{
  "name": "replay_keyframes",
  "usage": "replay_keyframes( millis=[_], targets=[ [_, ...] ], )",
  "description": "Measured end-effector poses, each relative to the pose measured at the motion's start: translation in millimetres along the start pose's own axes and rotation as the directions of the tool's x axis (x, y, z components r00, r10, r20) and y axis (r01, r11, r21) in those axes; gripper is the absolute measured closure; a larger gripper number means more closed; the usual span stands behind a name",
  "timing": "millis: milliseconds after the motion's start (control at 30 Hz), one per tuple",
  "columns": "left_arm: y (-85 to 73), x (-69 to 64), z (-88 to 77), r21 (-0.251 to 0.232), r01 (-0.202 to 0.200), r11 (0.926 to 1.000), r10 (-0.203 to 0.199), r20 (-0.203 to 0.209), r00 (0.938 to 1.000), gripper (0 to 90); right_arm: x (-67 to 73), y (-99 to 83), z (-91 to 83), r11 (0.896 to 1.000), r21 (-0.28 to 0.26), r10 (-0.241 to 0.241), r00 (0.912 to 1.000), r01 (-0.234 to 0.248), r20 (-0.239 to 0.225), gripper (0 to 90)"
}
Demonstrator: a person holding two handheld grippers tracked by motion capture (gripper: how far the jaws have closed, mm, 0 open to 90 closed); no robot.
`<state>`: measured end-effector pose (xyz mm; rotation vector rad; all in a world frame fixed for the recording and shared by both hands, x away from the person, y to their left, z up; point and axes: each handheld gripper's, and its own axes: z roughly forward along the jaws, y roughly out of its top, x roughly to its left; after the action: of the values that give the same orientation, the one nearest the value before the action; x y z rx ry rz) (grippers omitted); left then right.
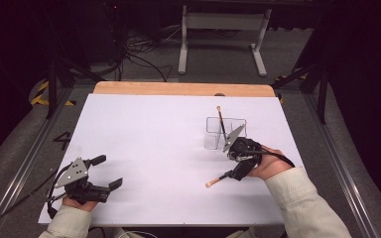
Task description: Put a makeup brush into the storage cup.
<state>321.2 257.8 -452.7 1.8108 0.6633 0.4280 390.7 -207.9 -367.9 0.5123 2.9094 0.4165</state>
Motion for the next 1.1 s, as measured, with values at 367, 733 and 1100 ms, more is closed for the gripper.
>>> replay_keyframes(
  millis=[367,733,1100],
  targets=[
    [0.4,-0.4,-0.3,-0.001,0.001,1.0000,-0.001,0.002,1.0000,1.1,-1.0,-4.4,12.6,0.999,0.031,0.014,0.9997,-0.013,-0.022,21.6],
    [0.8,-1.3,-0.6,-0.005,0.003,1.0000,-0.003,0.006,1.0000,1.1,-2.5,-6.7,23.7,0.999,0.045,0.018,0.9992,-0.016,-0.037,22.2],
    [0.8,-1.7,-0.7,-0.007,0.010,0.9999,-0.010,0.007,0.9999,1.1,-3.3,-8.0,32.1,0.998,0.056,0.019,0.9987,-0.016,-0.049,22.6]
  ],
)
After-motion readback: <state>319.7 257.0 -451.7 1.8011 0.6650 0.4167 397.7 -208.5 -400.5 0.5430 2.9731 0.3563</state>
